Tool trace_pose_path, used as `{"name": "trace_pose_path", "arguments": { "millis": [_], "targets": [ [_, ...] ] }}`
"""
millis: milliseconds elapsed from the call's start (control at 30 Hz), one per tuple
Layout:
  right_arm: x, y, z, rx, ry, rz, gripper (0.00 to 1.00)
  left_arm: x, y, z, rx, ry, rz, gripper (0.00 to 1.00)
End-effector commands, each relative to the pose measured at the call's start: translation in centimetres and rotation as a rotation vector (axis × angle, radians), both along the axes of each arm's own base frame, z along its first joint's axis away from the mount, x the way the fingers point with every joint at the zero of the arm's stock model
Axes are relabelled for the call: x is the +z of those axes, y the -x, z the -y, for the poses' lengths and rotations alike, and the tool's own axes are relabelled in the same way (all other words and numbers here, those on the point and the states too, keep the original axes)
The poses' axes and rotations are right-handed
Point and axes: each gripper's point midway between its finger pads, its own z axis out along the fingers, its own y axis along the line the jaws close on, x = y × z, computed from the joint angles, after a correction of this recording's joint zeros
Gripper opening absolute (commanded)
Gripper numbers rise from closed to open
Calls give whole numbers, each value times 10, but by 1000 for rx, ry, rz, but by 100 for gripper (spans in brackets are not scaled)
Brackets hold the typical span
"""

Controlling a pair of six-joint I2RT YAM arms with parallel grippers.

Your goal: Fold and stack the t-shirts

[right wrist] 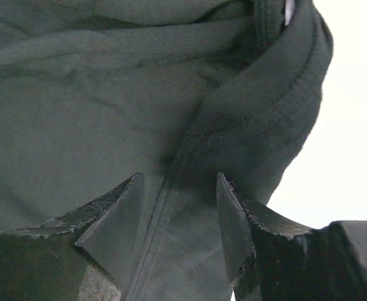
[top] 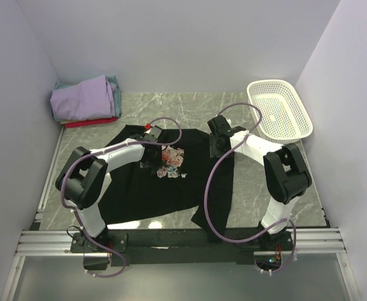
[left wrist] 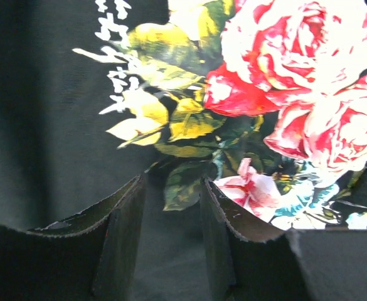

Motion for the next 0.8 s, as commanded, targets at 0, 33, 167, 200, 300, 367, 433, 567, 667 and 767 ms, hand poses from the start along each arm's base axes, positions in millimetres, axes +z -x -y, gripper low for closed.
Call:
{"name": "trace_pose_path", "arguments": {
  "millis": [0, 33, 167, 200, 300, 367, 433, 567, 667, 767],
  "targets": [
    [-2, -6, 6, -9, 81, 1, 57, -2, -5, 11, -33, 68, 4, 45],
    [-3, -5, 6, -7, 88, -1, 56, -3, -6, 10, -29, 75, -1, 45],
    [-4, -5, 11, -22, 113, 0, 35, -4, -8, 9, -30, 100, -4, 45],
    [-3, -4, 13, -30, 118, 5, 28, -4, -9, 9, -30, 101, -5, 45],
    [3, -2, 17, -49, 120, 30, 2, -4, -10, 8, -30, 106, -1, 45],
    [11, 2, 23, -70, 127, 50, 0, -4, -12, 6, -30, 110, 2, 45],
    [17, 4, 34, -109, 144, 73, 0, -7, -13, 3, -29, 113, -6, 45],
    [24, 12, 65, -204, 166, 84, 0, -14, -14, -5, -25, 96, -13, 44],
    [21, 18, 81, -241, 181, 72, 0, -15, -15, -11, -22, 89, -13, 44],
    [23, 14, 78, -225, 133, 64, 18, -13, -17, -11, -21, 98, -8, 44]
  ]
}}
